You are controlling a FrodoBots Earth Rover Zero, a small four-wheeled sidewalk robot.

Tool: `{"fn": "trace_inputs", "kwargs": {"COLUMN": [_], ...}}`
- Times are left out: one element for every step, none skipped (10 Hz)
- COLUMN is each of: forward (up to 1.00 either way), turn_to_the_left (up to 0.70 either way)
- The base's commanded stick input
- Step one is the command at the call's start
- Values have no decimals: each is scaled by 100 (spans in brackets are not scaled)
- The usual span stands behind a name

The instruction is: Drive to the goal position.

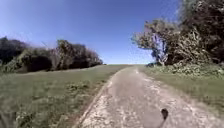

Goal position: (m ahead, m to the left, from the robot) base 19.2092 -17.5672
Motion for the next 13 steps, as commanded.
{"fn": "trace_inputs", "kwargs": {"forward": [100,100,100,100,100,100,100,100,100,100,100,100,100], "turn_to_the_left": [-15,0,0,0,0,0,0,0,0,-3,-21,0,0]}}
